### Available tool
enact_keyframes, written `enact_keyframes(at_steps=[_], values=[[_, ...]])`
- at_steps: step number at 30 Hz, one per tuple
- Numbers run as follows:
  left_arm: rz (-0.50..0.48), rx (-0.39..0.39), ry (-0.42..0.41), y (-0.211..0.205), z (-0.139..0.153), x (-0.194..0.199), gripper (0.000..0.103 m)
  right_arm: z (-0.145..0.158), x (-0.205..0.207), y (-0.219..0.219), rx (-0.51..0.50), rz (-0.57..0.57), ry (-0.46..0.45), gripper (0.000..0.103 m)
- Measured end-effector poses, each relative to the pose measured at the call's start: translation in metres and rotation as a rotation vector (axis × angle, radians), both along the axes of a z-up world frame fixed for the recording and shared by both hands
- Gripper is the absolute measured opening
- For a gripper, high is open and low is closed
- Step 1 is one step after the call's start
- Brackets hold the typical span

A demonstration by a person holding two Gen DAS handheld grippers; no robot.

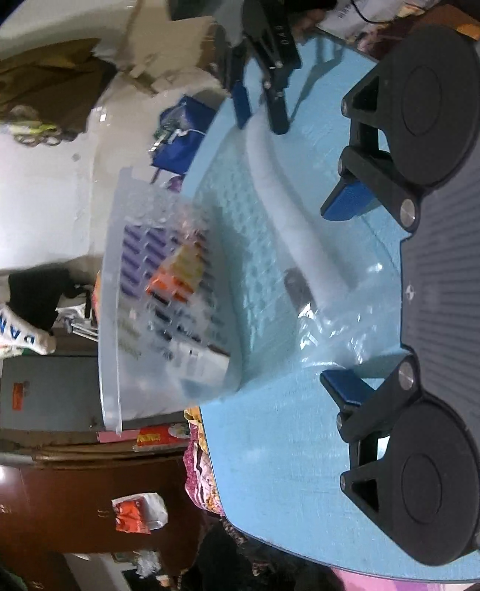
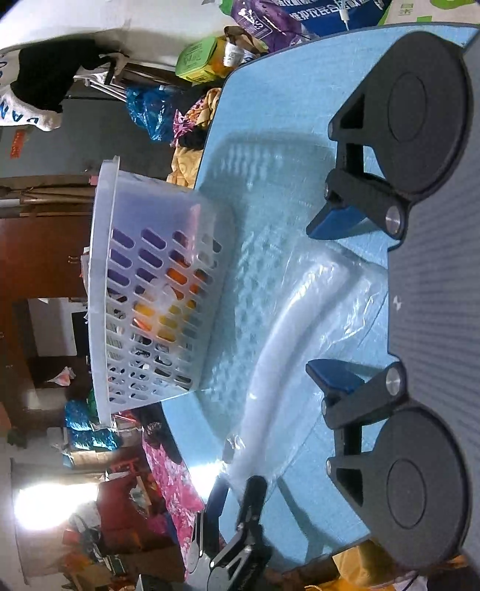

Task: Organize objects
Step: 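Grasp the clear plastic bag on the table with both grippers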

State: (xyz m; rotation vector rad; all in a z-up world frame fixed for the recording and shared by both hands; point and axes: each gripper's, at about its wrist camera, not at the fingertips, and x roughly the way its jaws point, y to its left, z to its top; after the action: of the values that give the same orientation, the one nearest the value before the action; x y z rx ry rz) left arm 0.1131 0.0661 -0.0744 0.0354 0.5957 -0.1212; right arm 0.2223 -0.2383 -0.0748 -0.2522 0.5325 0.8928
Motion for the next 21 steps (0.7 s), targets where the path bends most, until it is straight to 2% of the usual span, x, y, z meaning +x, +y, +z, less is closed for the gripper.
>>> enact_keyframes(at_steps=[2, 4, 6, 7, 9, 11, 12, 15, 21], values=[[0.005, 0.048, 0.0, -0.01, -0.001, 0.0, 0.086, 0.001, 0.0, 0.003, -0.003, 0.006, -0.002, 0.07], [0.003, 0.048, -0.006, -0.013, 0.0, 0.001, 0.08, 0.001, -0.001, 0.004, -0.006, 0.016, -0.008, 0.066], [-0.002, 0.04, -0.02, -0.014, 0.0, 0.001, 0.059, 0.001, -0.002, 0.003, -0.005, 0.015, -0.017, 0.059], [-0.003, 0.043, -0.025, -0.016, 0.001, 0.001, 0.056, 0.001, -0.002, 0.002, -0.005, 0.015, -0.022, 0.054], [-0.018, 0.045, -0.037, -0.02, 0.0, 0.0, 0.041, 0.002, -0.003, 0.001, -0.003, 0.017, -0.03, 0.046], [-0.021, 0.058, -0.049, -0.024, 0.0, -0.002, 0.036, 0.002, -0.005, 0.001, -0.007, 0.019, -0.047, 0.037], [-0.025, 0.06, -0.056, -0.025, 0.0, -0.004, 0.031, 0.002, -0.007, 0.001, -0.011, 0.016, -0.059, 0.031], [-0.027, 0.051, -0.079, -0.027, -0.001, -0.009, 0.025, 0.001, -0.011, 0.0, -0.008, 0.012, -0.087, 0.025], [-0.028, 0.058, -0.124, -0.032, -0.003, -0.017, 0.023, 0.0, -0.02, -0.002, 0.009, -0.012, -0.128, 0.014]])
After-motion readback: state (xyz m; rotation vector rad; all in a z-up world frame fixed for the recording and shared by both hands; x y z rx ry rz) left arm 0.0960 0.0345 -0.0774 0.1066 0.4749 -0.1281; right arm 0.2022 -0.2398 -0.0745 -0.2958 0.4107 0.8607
